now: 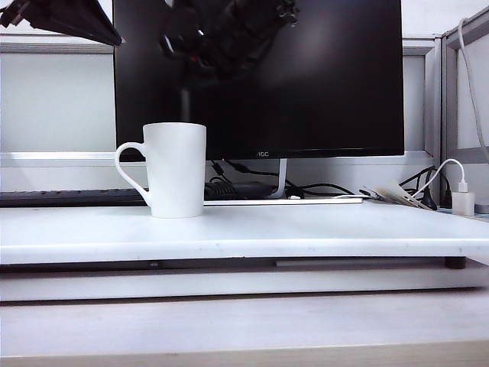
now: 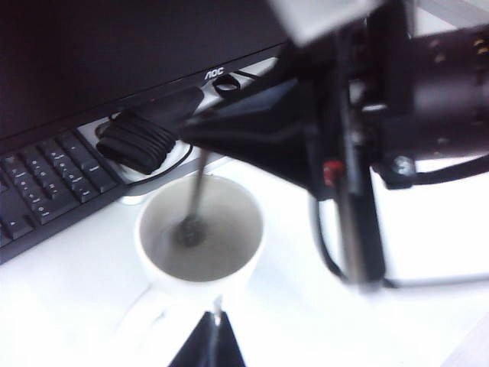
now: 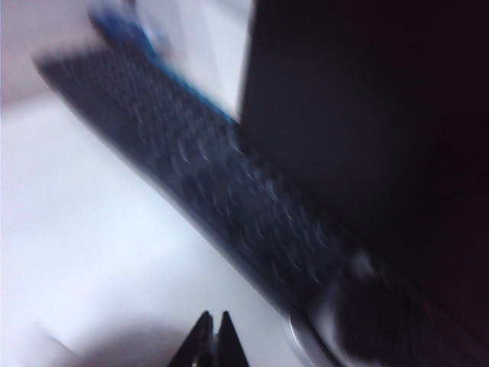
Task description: Pick up a spoon and stir the liquid in the cup.
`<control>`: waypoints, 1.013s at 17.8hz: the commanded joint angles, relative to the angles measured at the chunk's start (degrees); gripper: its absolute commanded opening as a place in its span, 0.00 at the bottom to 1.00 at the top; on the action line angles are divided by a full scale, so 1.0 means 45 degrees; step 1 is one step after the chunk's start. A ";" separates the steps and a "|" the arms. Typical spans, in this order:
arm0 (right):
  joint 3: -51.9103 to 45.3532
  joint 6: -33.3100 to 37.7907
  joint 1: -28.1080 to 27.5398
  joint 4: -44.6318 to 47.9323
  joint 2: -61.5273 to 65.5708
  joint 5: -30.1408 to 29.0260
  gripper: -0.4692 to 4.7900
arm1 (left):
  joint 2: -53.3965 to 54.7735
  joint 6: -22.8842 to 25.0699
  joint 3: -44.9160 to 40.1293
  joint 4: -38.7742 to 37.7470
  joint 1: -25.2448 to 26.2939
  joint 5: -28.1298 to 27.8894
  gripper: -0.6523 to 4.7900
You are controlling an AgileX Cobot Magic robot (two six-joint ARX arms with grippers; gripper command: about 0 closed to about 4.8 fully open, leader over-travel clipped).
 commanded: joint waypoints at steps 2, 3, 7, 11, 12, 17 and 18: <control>0.0083 0.0617 0.0170 -0.1258 -0.0160 -0.1987 0.08 | -0.0044 0.0005 0.0044 0.0131 0.0015 0.0058 0.11; 0.0083 0.0243 0.0121 -0.1744 -0.0165 -0.1831 0.08 | -0.0044 0.0005 0.0044 0.0117 0.0015 0.0058 0.11; 0.0083 -0.0117 -0.0010 -0.1710 -0.0155 0.0272 0.08 | -0.0044 0.0000 0.0044 0.0058 0.0010 0.0063 0.11; 0.0092 0.0272 0.0146 -0.0442 -0.0204 0.0277 0.49 | -0.0049 -0.0005 0.0039 0.0034 0.0015 0.0058 0.11; 0.0092 0.0277 0.0146 -0.0461 -0.0262 0.0277 0.49 | -0.0049 0.0000 0.0039 -0.0019 0.0015 0.0058 0.11; 0.0092 0.0612 0.0121 -0.0937 -0.1647 0.0816 0.49 | -0.0058 -0.0005 0.0039 -0.0063 0.0015 0.0053 0.11; 0.0092 0.0612 0.0121 -0.1059 -0.2006 0.1277 0.49 | -0.0068 -0.0029 0.0039 -0.0058 0.0015 0.0058 0.11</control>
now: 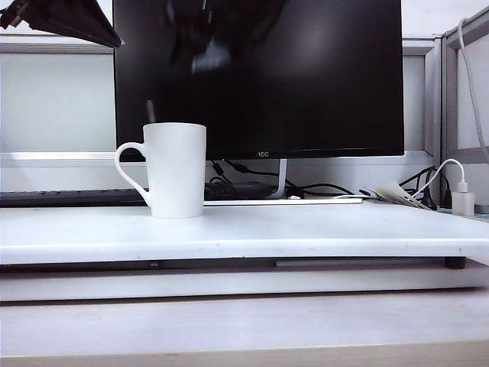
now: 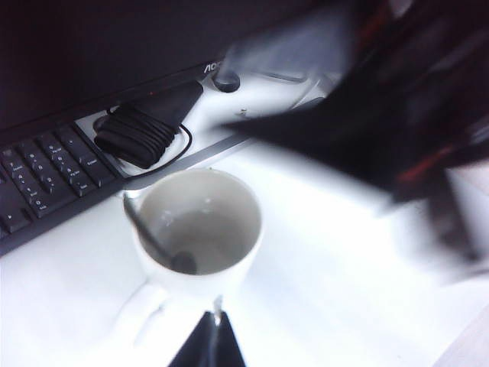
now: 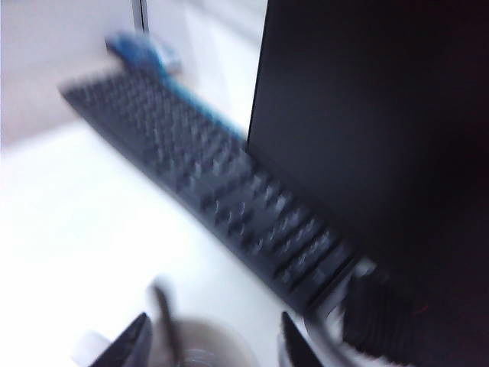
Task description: Pick up a spoon and stir the liquid in the cup.
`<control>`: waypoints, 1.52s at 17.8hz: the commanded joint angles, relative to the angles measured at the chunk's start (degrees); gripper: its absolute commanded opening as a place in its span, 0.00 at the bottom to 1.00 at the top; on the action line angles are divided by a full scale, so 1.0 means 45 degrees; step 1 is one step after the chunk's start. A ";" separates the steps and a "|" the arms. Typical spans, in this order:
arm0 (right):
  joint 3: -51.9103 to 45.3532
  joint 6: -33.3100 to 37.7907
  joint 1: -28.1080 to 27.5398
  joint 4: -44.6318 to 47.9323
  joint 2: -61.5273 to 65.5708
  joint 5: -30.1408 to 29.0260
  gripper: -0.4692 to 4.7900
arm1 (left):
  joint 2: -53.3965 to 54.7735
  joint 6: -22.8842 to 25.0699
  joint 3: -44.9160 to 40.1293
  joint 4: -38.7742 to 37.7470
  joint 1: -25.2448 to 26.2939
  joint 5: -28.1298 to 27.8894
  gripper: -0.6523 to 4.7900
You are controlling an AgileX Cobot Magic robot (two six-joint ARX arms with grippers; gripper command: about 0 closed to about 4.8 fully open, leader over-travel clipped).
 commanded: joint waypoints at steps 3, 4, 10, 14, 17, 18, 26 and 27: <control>0.0102 0.0078 0.0015 -0.1277 -0.1996 0.1316 0.48 | -0.0641 -0.0039 0.0039 0.0073 0.0015 0.0058 0.11; 0.0102 0.0073 0.0015 -0.2171 -0.2531 0.1321 0.17 | -0.1336 -0.0112 0.0039 0.0015 0.0010 0.0063 0.11; -0.0850 0.0384 0.0136 -0.5727 -0.6178 0.1292 0.08 | -0.6946 -0.1146 -0.3152 -0.0136 0.0010 -0.0680 0.11; -0.4367 0.1579 0.0136 -0.4376 -0.9894 0.1078 0.08 | -1.0375 -0.2618 -0.5139 -0.0214 0.0010 -0.0855 0.11; -0.6907 0.2429 0.0136 -0.3434 -1.1827 0.1044 0.08 | -1.2211 -0.2885 -0.6407 -0.0243 0.0010 -0.1273 0.11; -0.7509 0.2433 0.0136 -0.3181 -1.2284 0.1044 0.08 | -1.2745 -0.2919 -0.6795 -0.0272 0.0010 -0.1627 0.11; -1.0603 0.2414 0.0102 -0.4755 -1.4353 0.0947 0.09 | -1.4197 -0.3400 -0.8213 -0.2142 0.0010 -0.0996 0.11; -1.0603 0.2414 0.0097 -0.5178 -1.4348 0.0957 0.09 | -1.4197 -0.3400 -0.8213 -0.2375 0.0010 -0.0996 0.11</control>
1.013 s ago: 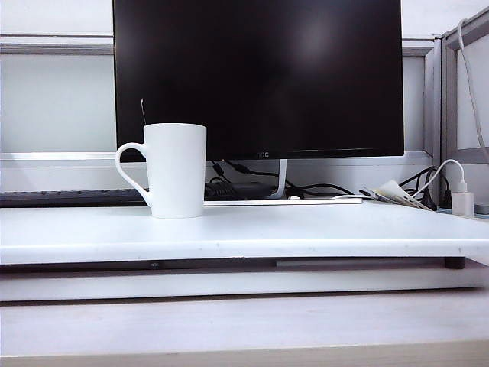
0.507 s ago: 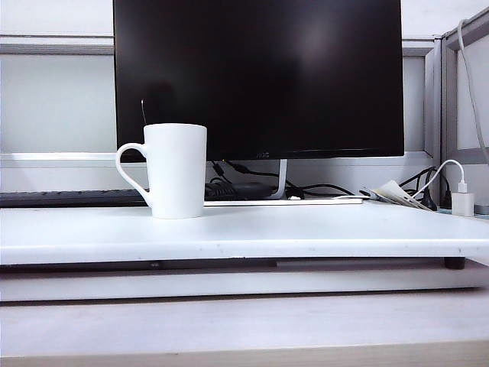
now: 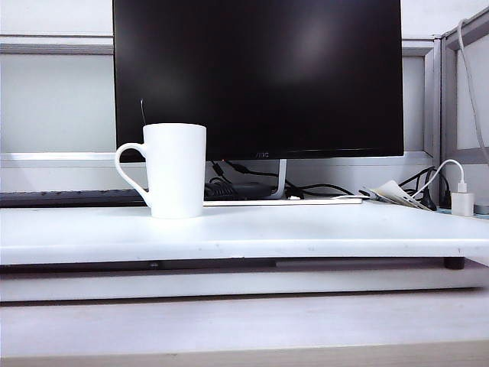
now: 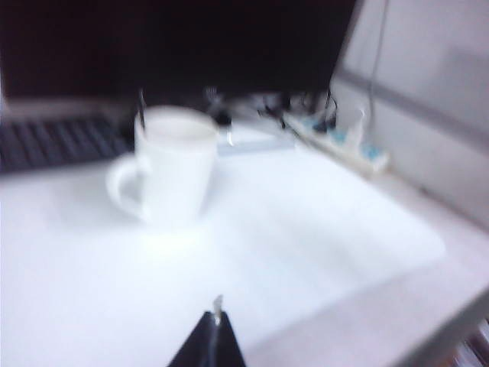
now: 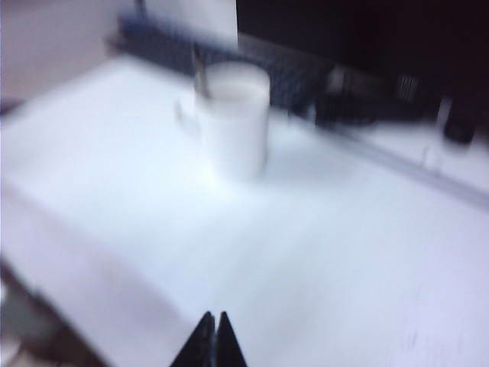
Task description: Pick up a spoon and stir the liquid in the cup.
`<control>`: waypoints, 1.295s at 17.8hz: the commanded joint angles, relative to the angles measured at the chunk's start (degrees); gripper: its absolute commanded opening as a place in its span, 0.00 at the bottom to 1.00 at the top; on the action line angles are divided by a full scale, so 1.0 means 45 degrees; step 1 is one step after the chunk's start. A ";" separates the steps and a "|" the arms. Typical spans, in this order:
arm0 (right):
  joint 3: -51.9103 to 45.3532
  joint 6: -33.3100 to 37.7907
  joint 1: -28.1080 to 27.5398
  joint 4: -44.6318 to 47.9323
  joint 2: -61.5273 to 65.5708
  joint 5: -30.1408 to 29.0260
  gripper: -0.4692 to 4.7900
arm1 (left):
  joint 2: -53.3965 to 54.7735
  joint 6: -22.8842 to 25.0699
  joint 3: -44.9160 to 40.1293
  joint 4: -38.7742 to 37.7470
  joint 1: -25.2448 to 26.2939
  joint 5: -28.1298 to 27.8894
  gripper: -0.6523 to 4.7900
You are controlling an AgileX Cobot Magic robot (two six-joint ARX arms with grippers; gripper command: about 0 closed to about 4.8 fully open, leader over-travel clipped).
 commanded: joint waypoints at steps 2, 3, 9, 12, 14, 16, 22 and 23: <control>0.0053 0.0053 -0.0010 -0.1608 -0.0019 -0.0010 0.09 | 0.0000 -0.0087 0.0049 -0.1039 0.0019 0.0000 0.11; 0.0053 0.0053 -0.0005 -0.1860 -0.0019 -0.0010 0.09 | 0.0000 -0.0087 0.0049 -0.1064 0.0019 0.0005 0.11; 0.0053 0.0053 -0.0005 -0.2050 -0.0019 -0.0010 0.09 | -0.0709 0.0636 0.0049 -0.1302 0.0947 -0.0097 0.11; 0.0053 0.0053 -0.0005 -0.2059 -0.0024 -0.0010 0.09 | -0.0981 0.1273 -0.0228 -0.0699 0.2637 -0.2249 0.11; 0.0053 0.0053 0.0000 -0.2045 -0.0024 0.0000 0.09 | -0.0981 0.1292 -0.1010 0.1433 0.3293 -0.2739 0.11; 0.0053 0.0053 0.0010 -0.2050 -0.0024 0.0024 0.09 | -0.0981 0.1282 -0.1972 0.3798 0.3599 -0.2817 0.11; 0.0053 0.0053 0.0005 -0.2045 -0.0024 0.0034 0.09 | -0.0986 0.1205 -0.4061 0.6149 0.3818 -0.2531 0.11; 0.0053 0.0053 0.0005 -0.2045 -0.0024 0.0029 0.09 | -0.0986 0.1190 -0.4289 0.6159 0.3818 -0.2526 0.11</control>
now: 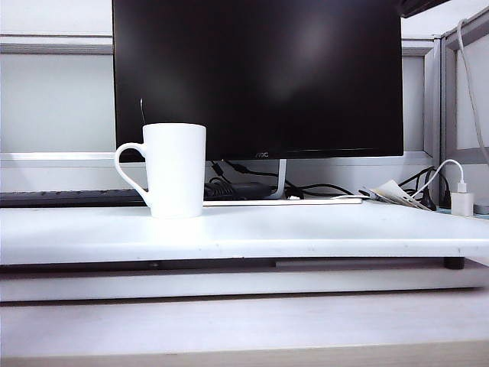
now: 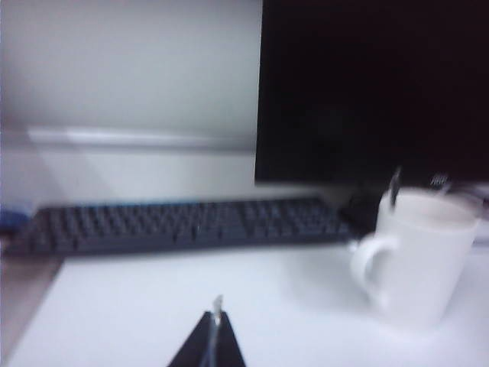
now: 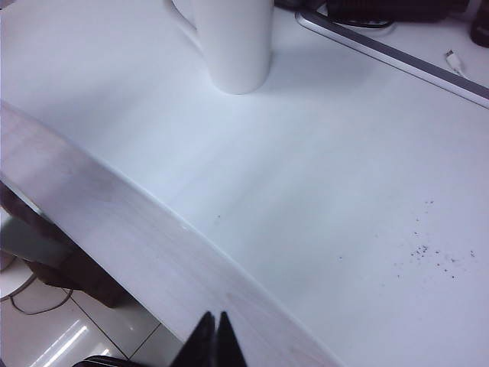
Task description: Pick up a spoon and stir the liquid in the cup.
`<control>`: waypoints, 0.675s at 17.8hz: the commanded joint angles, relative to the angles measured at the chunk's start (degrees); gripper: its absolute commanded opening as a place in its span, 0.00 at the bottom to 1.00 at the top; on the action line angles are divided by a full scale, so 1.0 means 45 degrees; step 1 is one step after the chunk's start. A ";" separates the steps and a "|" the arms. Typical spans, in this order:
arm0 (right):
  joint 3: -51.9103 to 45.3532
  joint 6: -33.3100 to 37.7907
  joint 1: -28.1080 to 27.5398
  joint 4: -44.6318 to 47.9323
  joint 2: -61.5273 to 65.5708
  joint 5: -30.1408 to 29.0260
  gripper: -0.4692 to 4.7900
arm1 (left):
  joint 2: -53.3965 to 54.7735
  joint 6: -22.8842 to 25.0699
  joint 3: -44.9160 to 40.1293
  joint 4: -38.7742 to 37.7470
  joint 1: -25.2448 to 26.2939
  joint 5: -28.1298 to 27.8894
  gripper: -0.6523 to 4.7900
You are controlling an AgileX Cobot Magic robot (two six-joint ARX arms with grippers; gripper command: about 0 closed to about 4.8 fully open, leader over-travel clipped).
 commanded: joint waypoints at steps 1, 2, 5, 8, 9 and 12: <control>0.0053 0.0034 0.0010 0.0189 -0.0024 0.0029 0.09 | 0.0000 -0.0141 -0.0602 0.0228 0.0005 0.0068 0.11; 0.0053 0.0034 0.0010 0.0189 -0.0024 0.0029 0.09 | 0.0000 -0.0272 -0.0826 0.0427 0.0005 0.0063 0.11; 0.0053 0.0034 0.0010 0.0189 -0.0024 0.0029 0.09 | 0.0000 -0.0617 -0.1384 0.1200 -0.0005 0.0078 0.11; 0.0053 0.0034 0.0010 0.0189 -0.0015 0.0029 0.09 | 0.0000 -0.0515 -0.1384 0.1127 -0.0005 0.0019 0.11; 0.0053 0.0034 0.0010 0.0189 -0.0015 0.0029 0.09 | 0.0000 -0.0520 -0.1384 0.1224 -0.0005 0.0024 0.11; 0.0053 0.0034 0.0010 0.0189 -0.0010 0.0029 0.09 | 0.0000 -0.0393 -0.1384 0.1156 -0.0340 0.0296 0.11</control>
